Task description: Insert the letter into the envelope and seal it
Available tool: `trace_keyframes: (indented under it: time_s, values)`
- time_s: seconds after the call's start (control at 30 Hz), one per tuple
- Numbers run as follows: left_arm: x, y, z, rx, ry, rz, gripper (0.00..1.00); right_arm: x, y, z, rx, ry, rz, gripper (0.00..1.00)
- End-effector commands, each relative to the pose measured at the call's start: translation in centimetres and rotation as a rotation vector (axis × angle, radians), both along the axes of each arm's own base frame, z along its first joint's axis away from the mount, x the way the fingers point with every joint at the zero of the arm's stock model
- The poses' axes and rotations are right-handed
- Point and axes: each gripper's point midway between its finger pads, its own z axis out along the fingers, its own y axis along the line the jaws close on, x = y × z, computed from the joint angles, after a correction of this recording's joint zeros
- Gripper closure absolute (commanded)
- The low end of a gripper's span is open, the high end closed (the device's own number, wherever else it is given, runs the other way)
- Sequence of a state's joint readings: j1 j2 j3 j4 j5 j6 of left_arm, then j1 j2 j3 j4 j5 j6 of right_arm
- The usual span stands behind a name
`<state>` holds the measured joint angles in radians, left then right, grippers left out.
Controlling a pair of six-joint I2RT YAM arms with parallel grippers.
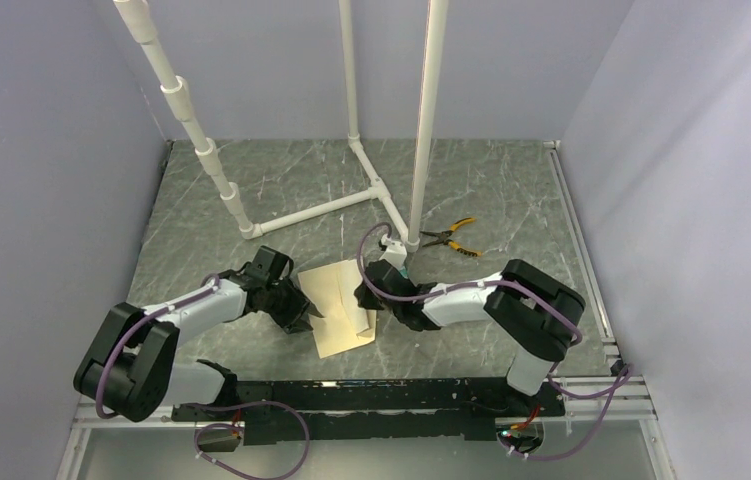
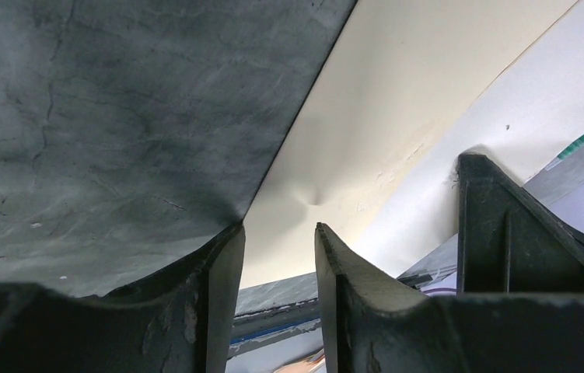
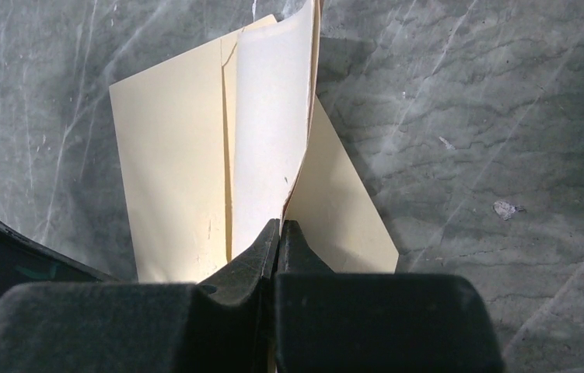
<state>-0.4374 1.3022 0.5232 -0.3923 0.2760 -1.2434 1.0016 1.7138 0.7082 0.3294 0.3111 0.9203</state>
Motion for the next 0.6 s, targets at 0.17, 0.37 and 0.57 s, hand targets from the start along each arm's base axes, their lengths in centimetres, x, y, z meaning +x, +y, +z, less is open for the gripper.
trace_keyframes:
  time_s: [0.17, 0.37, 0.57]
  values:
    - [0.8, 2.0, -1.6, 0.109, -0.052, 0.05, 0.53, -1.2, 0.6, -0.9, 0.051, 0.136, 0.056, 1.0]
    - [0.9, 2.3, -1.7, 0.127, -0.056, 0.07, 0.54, -1.5, 0.3, -1.1, 0.045, 0.158, 0.065, 1.0]
    - [1.2, 3.3, -1.5, 0.17, -0.067, 0.115, 0.55, -1.2, -1.4, -1.3, -0.024, 0.172, -0.015, 1.0]
